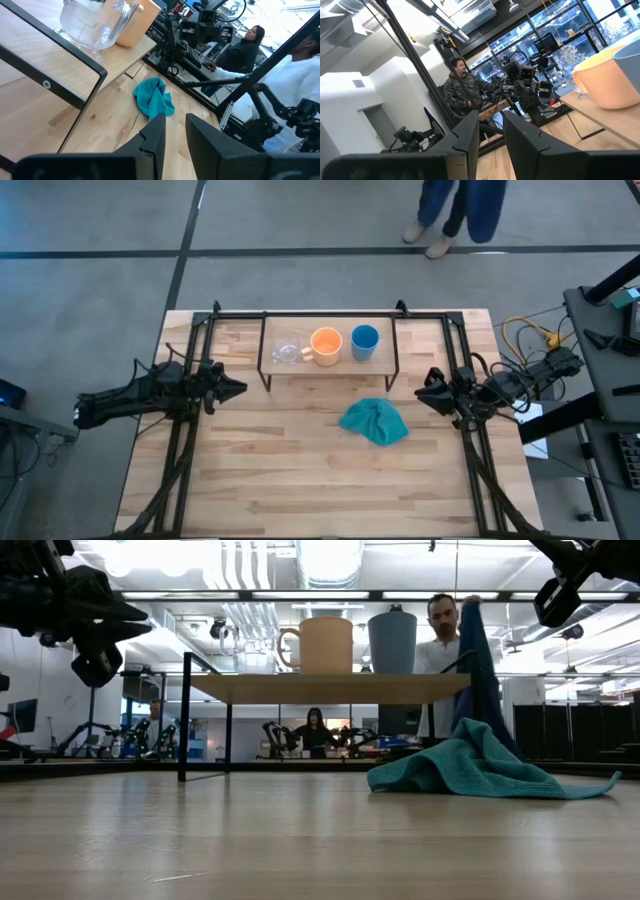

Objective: Stack small to large cups/mugs on shelf
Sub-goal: Return to Home Position

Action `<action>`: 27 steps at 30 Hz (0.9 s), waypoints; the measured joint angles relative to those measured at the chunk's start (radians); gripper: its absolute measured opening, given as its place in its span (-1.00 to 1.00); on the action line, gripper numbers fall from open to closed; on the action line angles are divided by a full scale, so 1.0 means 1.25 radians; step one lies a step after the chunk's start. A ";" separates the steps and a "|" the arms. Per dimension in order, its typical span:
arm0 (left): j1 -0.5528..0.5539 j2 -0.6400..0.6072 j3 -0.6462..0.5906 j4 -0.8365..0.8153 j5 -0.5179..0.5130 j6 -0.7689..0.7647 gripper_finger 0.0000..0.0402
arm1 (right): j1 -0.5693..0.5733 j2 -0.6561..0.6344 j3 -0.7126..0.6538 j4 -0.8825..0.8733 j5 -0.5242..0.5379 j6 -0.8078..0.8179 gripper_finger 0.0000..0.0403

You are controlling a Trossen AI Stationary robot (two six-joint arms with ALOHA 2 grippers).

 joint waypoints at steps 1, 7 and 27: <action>0.000 0.001 0.000 0.000 0.000 0.000 -0.70 | 0.000 0.000 0.000 0.000 0.000 0.000 -0.58; 0.000 0.001 0.000 -0.001 0.000 0.000 -0.70 | 0.000 0.000 0.000 0.000 0.000 0.000 -0.62; 0.000 0.001 0.000 0.000 0.000 0.000 -0.70 | 0.000 0.000 0.000 0.000 0.000 0.000 -0.59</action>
